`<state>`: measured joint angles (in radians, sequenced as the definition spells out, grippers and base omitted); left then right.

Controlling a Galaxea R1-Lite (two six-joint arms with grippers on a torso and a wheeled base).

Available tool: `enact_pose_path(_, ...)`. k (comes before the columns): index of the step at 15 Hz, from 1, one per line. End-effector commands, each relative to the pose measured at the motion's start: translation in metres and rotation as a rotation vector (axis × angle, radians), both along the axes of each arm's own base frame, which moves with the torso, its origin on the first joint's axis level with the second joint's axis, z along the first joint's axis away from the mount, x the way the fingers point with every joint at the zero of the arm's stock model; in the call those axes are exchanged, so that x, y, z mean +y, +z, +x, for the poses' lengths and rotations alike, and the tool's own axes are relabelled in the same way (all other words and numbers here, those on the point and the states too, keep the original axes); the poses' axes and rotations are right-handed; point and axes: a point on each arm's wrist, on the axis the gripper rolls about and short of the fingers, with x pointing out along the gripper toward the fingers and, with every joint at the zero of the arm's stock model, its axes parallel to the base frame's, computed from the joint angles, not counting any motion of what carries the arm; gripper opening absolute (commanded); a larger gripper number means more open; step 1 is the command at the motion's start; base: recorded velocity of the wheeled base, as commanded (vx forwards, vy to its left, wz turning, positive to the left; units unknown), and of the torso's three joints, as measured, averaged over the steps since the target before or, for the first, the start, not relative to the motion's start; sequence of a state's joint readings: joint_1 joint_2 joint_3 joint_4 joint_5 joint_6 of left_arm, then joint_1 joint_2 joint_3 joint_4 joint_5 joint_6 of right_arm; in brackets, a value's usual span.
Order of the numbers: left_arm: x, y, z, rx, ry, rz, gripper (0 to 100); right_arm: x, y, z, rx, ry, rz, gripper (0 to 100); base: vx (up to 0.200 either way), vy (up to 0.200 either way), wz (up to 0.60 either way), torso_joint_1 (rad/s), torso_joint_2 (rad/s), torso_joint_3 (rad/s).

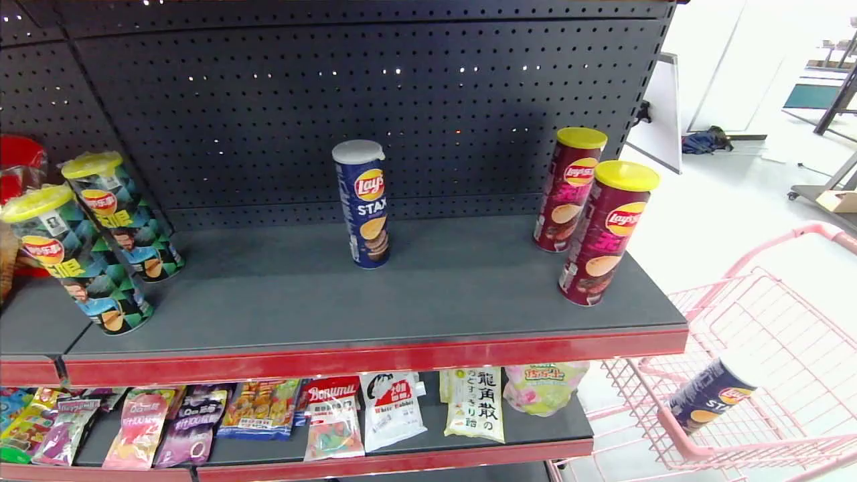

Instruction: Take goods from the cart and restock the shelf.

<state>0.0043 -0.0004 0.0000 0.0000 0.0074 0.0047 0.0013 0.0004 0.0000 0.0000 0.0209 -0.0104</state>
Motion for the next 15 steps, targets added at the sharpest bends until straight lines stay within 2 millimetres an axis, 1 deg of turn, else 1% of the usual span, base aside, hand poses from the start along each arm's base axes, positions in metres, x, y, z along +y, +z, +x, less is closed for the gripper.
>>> enact_pose_path(1, 0.0000, 0.0000, 0.0000, 0.000, 0.001, 0.000, 100, 0.0000, 0.0000, 0.0000, 0.000, 0.001, 0.001, 100, 0.000, -0.200, 0.00, 0.002, 0.01, 0.007)
enact_pose_path(6, 0.0000, 0.0000, 0.0000, 0.000, 0.001, 0.000, 100, 0.0000, 0.0000, 0.0000, 0.000, 0.001, 0.001, 100, 0.000, -0.200, 0.00, 0.000, 0.01, 0.002)
enact_pose_path(7, 0.0000, 0.0000, 0.0000, 0.000, 0.001, 0.000, 100, 0.0000, 0.0000, 0.0000, 0.000, 0.001, 0.001, 100, 0.000, 0.000, 0.00, 0.000, 0.00, 0.000)
enact_pose_path(15, 0.0000, 0.0000, 0.0000, 0.000, 0.001, -0.002, 100, 0.0000, 0.0000, 0.0000, 0.000, 0.001, 0.001, 100, 0.000, 0.000, -0.60, 0.003, 0.01, 0.001)
